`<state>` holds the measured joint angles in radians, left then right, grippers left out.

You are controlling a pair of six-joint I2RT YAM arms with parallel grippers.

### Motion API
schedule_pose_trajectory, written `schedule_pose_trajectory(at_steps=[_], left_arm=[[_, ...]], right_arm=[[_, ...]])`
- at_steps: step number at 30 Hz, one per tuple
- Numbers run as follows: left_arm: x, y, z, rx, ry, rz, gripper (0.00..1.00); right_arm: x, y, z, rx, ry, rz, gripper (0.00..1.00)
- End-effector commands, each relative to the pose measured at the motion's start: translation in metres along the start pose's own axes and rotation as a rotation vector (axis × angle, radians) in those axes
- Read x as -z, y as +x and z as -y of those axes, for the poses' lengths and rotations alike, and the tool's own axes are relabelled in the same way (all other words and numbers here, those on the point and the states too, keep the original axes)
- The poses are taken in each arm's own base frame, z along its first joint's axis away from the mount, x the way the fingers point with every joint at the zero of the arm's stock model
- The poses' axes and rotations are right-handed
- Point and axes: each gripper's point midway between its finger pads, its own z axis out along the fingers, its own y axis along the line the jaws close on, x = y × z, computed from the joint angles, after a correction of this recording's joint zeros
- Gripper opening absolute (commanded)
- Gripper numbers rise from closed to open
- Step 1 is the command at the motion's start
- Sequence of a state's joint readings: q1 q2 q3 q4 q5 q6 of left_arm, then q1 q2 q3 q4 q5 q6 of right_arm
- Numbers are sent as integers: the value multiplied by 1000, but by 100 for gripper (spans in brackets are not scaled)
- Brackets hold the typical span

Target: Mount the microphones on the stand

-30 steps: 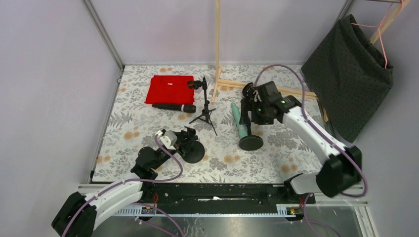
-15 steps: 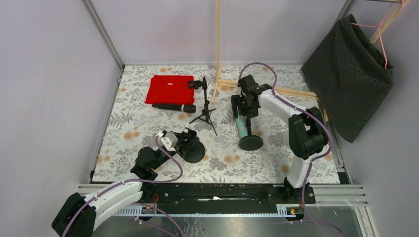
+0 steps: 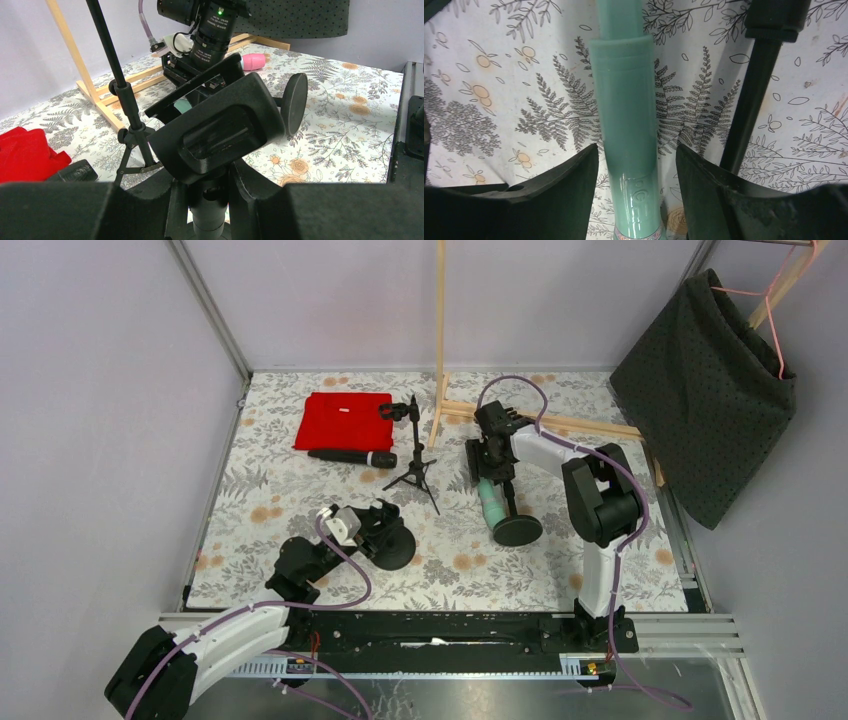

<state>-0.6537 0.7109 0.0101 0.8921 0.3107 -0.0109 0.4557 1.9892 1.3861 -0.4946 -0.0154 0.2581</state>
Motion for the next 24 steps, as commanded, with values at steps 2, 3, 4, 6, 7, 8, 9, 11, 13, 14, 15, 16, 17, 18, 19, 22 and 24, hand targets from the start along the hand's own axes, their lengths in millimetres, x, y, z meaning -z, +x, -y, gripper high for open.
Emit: schedule_pose_trajectory(at_steps=[2, 3, 4, 6, 7, 8, 9, 11, 13, 14, 15, 16, 17, 18, 19, 22, 24], left_arm=[[16, 32, 11, 0, 39, -59, 0], [16, 33, 11, 0, 40, -61, 0], [16, 33, 12, 1, 41, -63, 0], [16, 33, 12, 1, 42, -62, 0], [16, 33, 12, 1, 43, -62, 0], [16, 33, 12, 1, 42, -62, 0], [16, 33, 12, 2, 41, -62, 0], [16, 33, 12, 2, 43, -63, 0], [16, 33, 12, 2, 44, -62, 0], [16, 33, 12, 2, 43, -61, 0], [16, 33, 12, 2, 44, -61, 0], [17, 33, 12, 2, 43, -61, 0], [17, 33, 12, 2, 43, -62, 0], [16, 33, 12, 2, 43, -61, 0], [16, 33, 12, 3, 44, -63, 0], [16, 34, 13, 3, 46, -64, 0], [16, 33, 12, 3, 46, -62, 0]], right_arm=[[-12, 22, 9, -4, 53, -38, 65], [-12, 27, 11, -8, 64, -45, 66], [-12, 32, 12, -10, 73, -49, 67], [-12, 42, 15, -12, 86, -61, 69], [-11, 48, 15, -10, 95, -65, 69], [-10, 51, 16, -9, 103, -62, 69], [-11, 56, 17, -4, 108, -67, 69], [-9, 65, 18, -1, 120, -71, 69], [-8, 73, 20, 0, 127, -75, 68], [-8, 77, 21, 0, 133, -79, 68], [-7, 80, 22, 2, 139, -81, 68], [-6, 82, 22, 4, 141, -81, 68], [-5, 84, 23, 5, 144, -81, 68], [-5, 85, 23, 5, 145, -80, 68], [-5, 85, 24, 6, 145, -79, 67], [-7, 86, 23, 11, 141, -85, 60], [-10, 86, 20, 17, 126, -92, 52]])
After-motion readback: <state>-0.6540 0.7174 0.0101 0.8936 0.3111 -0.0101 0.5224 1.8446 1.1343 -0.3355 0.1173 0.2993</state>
